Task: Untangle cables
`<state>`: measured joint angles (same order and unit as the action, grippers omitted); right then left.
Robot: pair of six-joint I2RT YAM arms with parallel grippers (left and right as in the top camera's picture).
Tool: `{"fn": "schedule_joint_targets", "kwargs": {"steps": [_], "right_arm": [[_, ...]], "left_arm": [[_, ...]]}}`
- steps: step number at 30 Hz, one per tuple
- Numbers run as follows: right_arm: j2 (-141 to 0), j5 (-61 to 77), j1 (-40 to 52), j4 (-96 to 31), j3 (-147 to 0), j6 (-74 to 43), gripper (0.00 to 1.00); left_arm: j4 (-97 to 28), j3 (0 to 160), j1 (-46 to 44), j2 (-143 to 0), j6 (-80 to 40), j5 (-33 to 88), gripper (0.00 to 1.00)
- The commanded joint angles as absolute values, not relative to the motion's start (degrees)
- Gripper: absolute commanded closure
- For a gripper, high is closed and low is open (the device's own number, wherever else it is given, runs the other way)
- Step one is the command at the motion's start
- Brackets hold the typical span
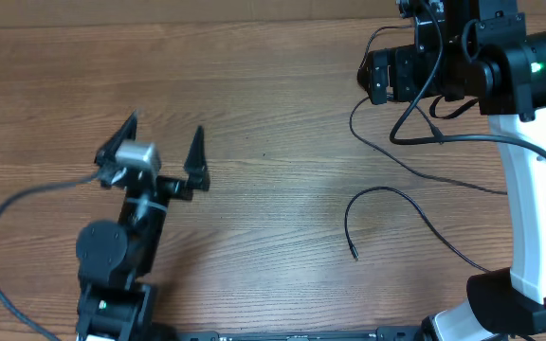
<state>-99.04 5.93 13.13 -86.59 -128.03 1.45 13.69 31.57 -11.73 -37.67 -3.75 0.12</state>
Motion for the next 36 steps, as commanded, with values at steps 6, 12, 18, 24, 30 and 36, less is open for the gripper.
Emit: {"fn": "schedule_joint_targets", "kwargs": {"steps": [6,12,18,24,30,36], "right_arm": [[-98.0,5.6,13.2,-86.5,-128.6,1.1,0.00],[-97.9,5.6,13.2,-86.5,-128.6,1.1,0.00],[-97.9,5.6,13.2,-86.5,-128.6,1.1,0.00],[-97.9,5.6,13.2,-86.5,-128.6,1.1,0.00],[-98.0,5.6,13.2,-86.5,-128.6,1.1,0.00],[-97.9,5.6,13.2,-86.5,-128.6,1.1,0.00]], "left_arm": [[15.9,15.5,-2.2,-21.7,-1.5,6.2,0.01],[16.0,4.8,2.1,-12.3,-4.8,7.5,0.00],[10.6,0.3,3.4,-6.9,-5.1,5.6,0.00],[2.2,0.3,3.4,-4.1,-5.2,3.4,0.00],[-4.5,0.3,3.4,-0.1,-5.8,-1.6,0.00],[-4.5,0.3,3.4,-0.1,-5.7,-1.4,0.00]]}}
